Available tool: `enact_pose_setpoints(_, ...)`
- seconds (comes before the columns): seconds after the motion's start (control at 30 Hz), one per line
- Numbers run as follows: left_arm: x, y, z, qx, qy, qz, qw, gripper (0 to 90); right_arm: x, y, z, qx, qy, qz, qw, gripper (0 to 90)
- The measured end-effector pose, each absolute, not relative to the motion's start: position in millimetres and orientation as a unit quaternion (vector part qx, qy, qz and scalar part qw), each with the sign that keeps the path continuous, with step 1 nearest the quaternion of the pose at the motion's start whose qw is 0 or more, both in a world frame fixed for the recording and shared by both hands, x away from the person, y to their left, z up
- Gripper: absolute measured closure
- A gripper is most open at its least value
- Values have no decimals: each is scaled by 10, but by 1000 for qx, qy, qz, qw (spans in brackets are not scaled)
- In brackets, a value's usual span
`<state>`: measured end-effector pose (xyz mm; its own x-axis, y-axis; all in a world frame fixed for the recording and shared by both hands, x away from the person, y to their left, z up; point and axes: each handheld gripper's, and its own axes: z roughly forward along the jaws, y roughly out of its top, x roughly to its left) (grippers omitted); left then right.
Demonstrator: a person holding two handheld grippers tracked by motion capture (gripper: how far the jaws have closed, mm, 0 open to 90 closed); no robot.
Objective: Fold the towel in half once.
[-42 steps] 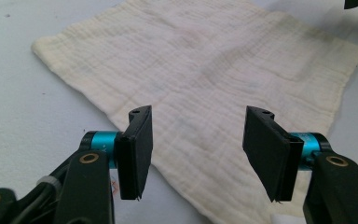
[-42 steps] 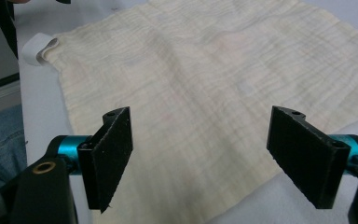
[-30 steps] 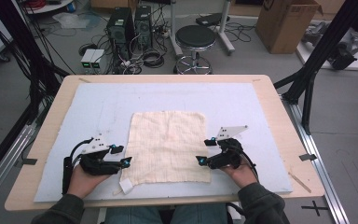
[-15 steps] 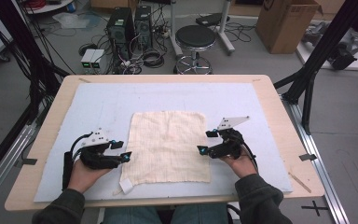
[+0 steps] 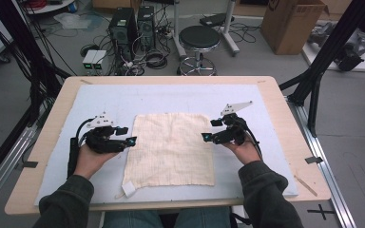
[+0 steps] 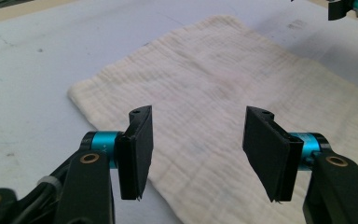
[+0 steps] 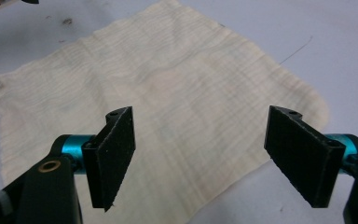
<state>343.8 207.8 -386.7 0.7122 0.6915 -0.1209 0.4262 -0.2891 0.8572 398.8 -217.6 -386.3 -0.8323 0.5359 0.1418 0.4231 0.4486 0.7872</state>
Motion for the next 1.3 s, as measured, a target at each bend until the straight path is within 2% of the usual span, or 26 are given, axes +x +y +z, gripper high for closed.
enact_pose_setpoints(0.37,3794,2123,-3823,787,386,139,460,448,4316,-2163,-3782,302,850,426,70,268)
enact_pose_setpoints(0.5,3965,2125,-3883,771,411,149,463,458,4447,-2169,-3834,316,845,426,72,286)
enact_pose_setpoints(0.77,4245,2152,-4150,754,459,155,443,523,4655,-2214,-3951,344,833,425,77,361)
enact_pose_setpoints(1.03,4408,1994,-4178,766,459,156,422,541,4838,-2203,-4053,371,825,417,86,447)
enact_pose_setpoints(1.3,4532,1968,-4367,755,499,162,392,551,4933,-2159,-4259,408,829,376,72,533)
